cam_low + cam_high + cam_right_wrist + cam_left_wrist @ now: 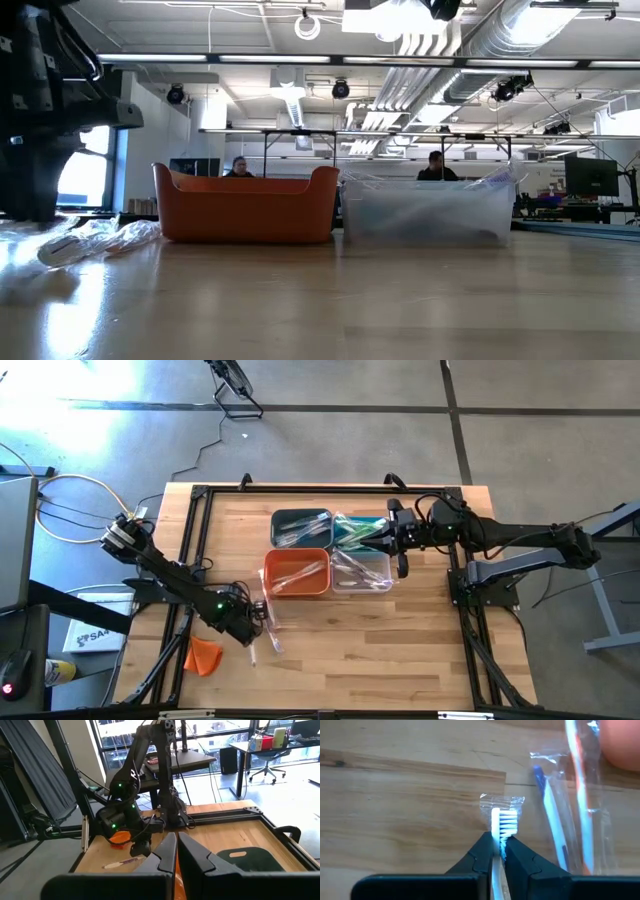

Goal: Pick & Place Toothbrushes
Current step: Put the purple toothbrush into the transparent bin

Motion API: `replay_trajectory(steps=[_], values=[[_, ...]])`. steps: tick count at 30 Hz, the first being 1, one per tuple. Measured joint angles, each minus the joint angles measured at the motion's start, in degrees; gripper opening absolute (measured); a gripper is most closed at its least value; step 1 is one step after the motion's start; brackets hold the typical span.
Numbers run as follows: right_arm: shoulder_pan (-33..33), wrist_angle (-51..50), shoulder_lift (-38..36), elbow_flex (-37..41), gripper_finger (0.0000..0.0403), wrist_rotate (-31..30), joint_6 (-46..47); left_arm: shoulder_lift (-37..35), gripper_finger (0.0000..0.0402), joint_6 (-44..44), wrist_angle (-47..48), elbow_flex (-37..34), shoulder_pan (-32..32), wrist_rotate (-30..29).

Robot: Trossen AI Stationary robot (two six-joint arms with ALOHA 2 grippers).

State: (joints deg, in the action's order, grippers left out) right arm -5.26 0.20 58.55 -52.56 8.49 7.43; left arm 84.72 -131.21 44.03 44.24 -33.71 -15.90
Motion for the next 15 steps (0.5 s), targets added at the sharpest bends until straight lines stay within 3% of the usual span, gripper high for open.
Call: replay_trajectory(steps=[15], values=[[0.00,0.04,-2.65,0.00,0.0009,0.92,-0.16,-9.10,0.0025,7.16,3.99,0.01,-0.02,-3.08]])
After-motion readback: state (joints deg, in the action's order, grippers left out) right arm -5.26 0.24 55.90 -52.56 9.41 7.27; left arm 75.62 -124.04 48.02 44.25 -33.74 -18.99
